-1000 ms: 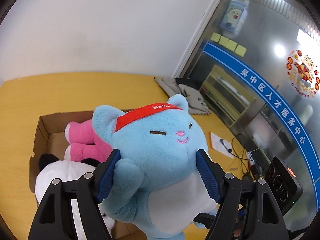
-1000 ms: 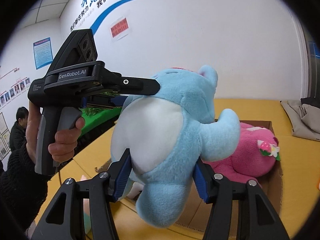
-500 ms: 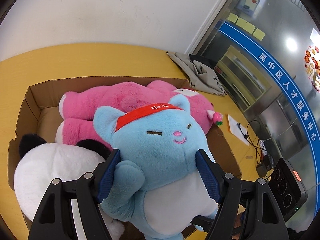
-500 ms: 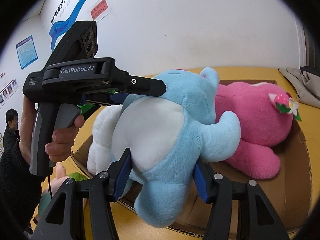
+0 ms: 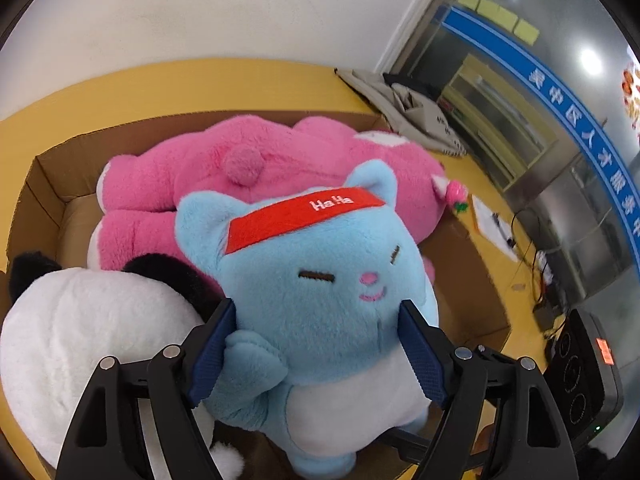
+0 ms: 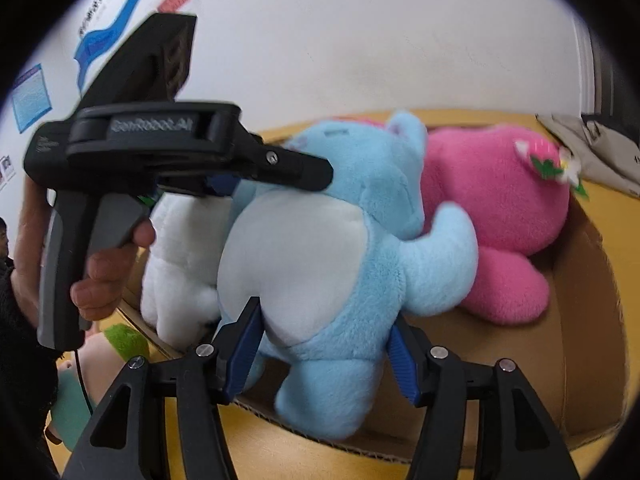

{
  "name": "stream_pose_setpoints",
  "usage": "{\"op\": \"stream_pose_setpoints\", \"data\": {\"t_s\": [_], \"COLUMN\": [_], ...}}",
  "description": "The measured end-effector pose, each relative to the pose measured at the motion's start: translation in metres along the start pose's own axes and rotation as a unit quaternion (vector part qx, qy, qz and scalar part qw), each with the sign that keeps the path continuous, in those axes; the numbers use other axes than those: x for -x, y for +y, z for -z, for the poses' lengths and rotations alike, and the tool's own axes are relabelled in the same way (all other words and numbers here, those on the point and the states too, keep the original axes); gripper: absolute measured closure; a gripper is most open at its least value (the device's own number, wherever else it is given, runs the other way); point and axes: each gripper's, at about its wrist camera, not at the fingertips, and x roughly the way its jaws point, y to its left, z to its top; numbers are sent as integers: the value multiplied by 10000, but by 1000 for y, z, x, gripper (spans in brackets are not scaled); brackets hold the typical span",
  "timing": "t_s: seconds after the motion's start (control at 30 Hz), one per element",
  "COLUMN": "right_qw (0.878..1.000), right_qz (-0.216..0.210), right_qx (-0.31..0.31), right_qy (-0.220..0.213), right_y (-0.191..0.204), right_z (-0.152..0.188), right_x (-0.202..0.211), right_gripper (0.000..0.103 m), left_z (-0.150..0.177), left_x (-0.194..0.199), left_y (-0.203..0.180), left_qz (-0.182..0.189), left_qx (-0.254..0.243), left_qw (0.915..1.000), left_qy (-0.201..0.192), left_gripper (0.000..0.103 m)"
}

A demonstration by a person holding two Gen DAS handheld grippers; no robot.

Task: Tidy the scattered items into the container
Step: 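Carry the light-blue plush into the box beside the white plush, then open both grippers and pull them back from the blue plush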

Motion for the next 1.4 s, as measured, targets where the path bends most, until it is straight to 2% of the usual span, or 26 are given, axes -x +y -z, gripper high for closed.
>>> {"op": "stream_pose_setpoints", "data": {"t_s": [0.1,0.27,0.37,0.43,0.47,0.53,0.63,0.8,0.9,0.97,1.13,1.23,1.3,1.33,1.4], "right_qw": [9995,9992,9981,9979,9979,9979,9977,9978,9978,9977,9985,9984,9977,9971,9956], "right_qz": [48,-185,-534,-598,-599,-586,-629,-636,-610,-601,-404,-131,87,205,441], "right_qx": [-62,-234,-300,-229,-195,-172,-160,-180,-268,-286,-255,-258,-219,-188,-156], "right_qy": [312,276,99,-47,-114,-192,-178,-102,-63,-84,-267,-488,-633,-706,-816], "right_y": [-2,-4,-5,-3,-1,0,4,5,4,3,2,3,6,8,13], "right_z": [8,7,4,2,2,0,3,0,6,10,9,7,4,2,0], "right_x": [-10,1,21,34,39,45,46,42,43,46,65,81,91,99,108], "right_gripper": [40,34,32,31,31,31,31,31,30,30,24,23,23,23,23], "left_z": [6,10,9,5,-1,-8,-14,-12,-10,-9,2,19,29,39,56], "left_x": [-3,8,30,44,48,42,11,-10,-13,-10,23,63,89,107,132], "left_y": [-15,-11,-13,-12,-13,-16,-17,-5,-4,-3,-16,-26,-34,-39,-46], "left_qz": [-287,-180,-152,-54,-126,-425,-796,-694,-872,-859,-895,-771,-748,-735,-847], "left_qx": [-353,-137,-75,27,78,36,-78,100,-34,60,181,235,248,278,353], "left_qw": [9990,9997,9986,9969,9959,9959,9962,9974,9961,9962,9947,9930,9907,9886,9834], "left_qy": [39,-99,-506,-784,-891,-797,-357,-169,-125,-130,-479,-861,-1110,-1288,-1568], "left_gripper": [17,16,18,17,17,17,18,14,11,11,9,9,7,3,0]}}
